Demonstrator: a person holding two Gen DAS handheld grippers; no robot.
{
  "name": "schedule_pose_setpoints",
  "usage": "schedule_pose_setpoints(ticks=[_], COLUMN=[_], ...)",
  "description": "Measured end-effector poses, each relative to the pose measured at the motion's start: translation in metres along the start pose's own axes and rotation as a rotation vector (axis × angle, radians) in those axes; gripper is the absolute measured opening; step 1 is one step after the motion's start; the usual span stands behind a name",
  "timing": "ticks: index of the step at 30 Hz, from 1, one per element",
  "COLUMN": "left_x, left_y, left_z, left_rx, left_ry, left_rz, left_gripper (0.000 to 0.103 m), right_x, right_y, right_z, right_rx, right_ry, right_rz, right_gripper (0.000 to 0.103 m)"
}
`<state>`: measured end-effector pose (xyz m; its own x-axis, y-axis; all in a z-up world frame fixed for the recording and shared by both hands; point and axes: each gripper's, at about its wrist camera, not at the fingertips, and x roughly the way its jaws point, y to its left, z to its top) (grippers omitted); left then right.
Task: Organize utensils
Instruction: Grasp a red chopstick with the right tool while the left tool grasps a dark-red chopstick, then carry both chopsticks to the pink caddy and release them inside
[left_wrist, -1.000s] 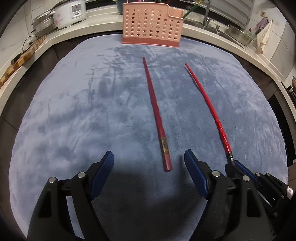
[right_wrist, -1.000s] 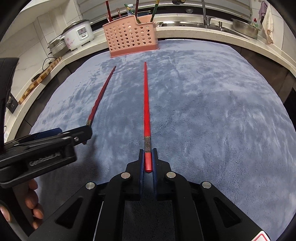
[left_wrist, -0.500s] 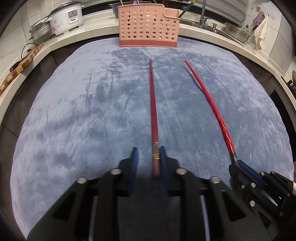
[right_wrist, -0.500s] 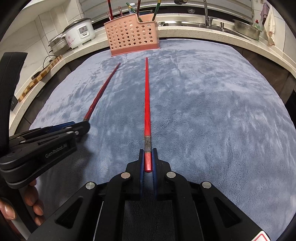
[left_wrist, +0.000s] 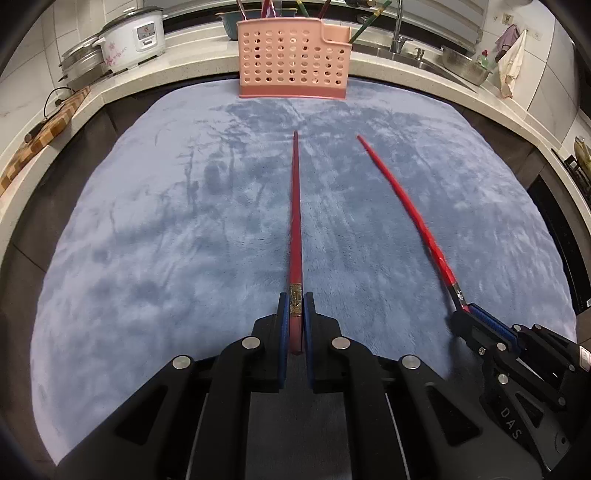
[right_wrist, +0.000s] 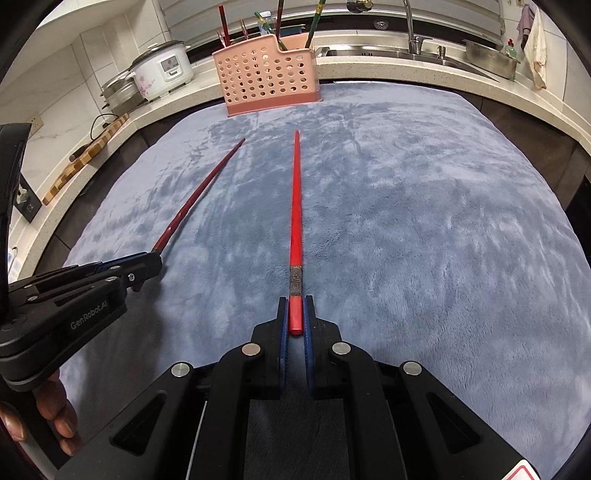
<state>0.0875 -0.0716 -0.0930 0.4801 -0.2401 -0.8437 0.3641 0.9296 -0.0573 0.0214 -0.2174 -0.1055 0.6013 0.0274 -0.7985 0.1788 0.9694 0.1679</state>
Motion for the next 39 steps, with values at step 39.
schedule_pose_setpoints(ticks=[39], left_x=[-0.171], left_y=[0.031], left_z=[0.129], left_rx=[-0.043], left_ry=[-0.41], left_rz=[-0.07], left_gripper=[0.007], right_x=[-0.162], right_y=[0.016], right_z=[0.143], right_rx=[0.007], right_ry=[-0.452], right_rz=[0.118], right_gripper=[0.008])
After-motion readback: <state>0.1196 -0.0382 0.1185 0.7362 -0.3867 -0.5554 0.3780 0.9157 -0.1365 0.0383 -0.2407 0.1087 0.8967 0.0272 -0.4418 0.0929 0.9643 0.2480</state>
